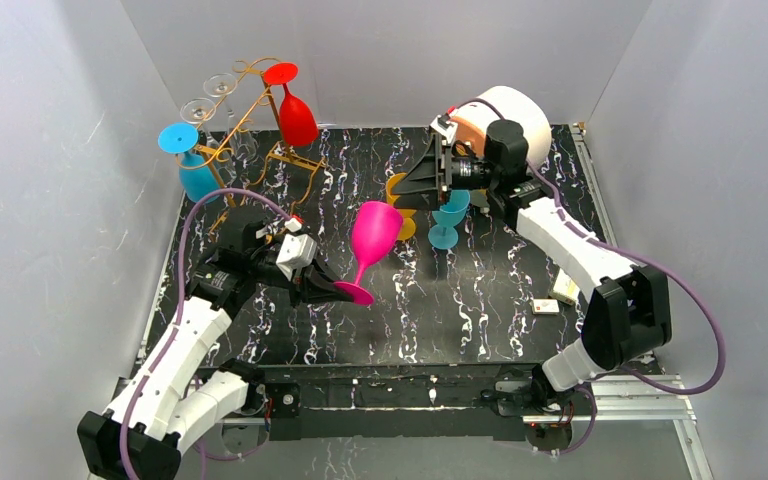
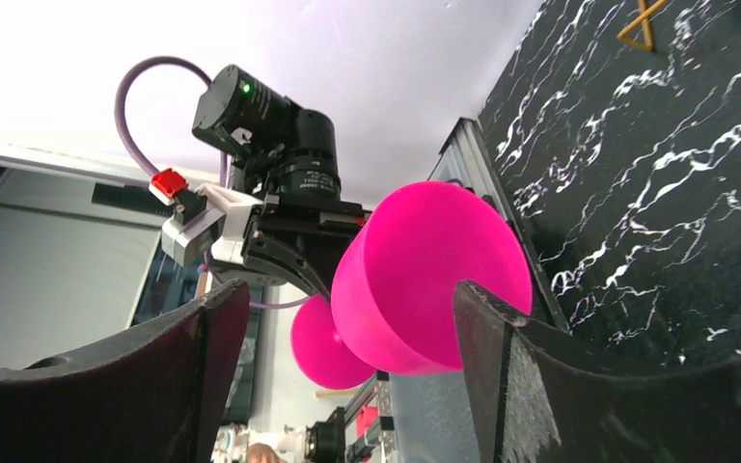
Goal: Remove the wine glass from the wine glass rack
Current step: Place the wine glass at the center of the board.
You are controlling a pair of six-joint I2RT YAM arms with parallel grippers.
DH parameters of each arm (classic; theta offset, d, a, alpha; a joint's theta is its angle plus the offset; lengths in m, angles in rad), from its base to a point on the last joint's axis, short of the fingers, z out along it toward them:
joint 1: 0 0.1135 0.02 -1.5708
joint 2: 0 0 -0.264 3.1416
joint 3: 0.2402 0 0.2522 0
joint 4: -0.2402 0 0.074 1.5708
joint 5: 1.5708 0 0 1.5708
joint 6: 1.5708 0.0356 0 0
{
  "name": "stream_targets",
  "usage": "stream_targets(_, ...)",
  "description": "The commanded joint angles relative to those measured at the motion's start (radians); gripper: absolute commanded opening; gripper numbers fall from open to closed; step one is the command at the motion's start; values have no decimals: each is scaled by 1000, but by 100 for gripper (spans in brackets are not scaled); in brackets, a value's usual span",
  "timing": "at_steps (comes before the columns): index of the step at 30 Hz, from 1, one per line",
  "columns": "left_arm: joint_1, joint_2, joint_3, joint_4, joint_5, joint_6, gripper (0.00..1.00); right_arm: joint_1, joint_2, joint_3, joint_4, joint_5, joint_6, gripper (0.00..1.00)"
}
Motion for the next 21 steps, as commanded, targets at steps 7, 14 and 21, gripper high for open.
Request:
stream_targets(7,-4,13,62,-25,47,31,0,66,47,30,178,-48,69,76)
stream_targets(14,-4,21,54,-41,17,35,0,66,102,94,297,-202,153,65)
stream_targets(21,-4,29,83,-48,-21,38,0,59,135,215,34,-297,-40,52)
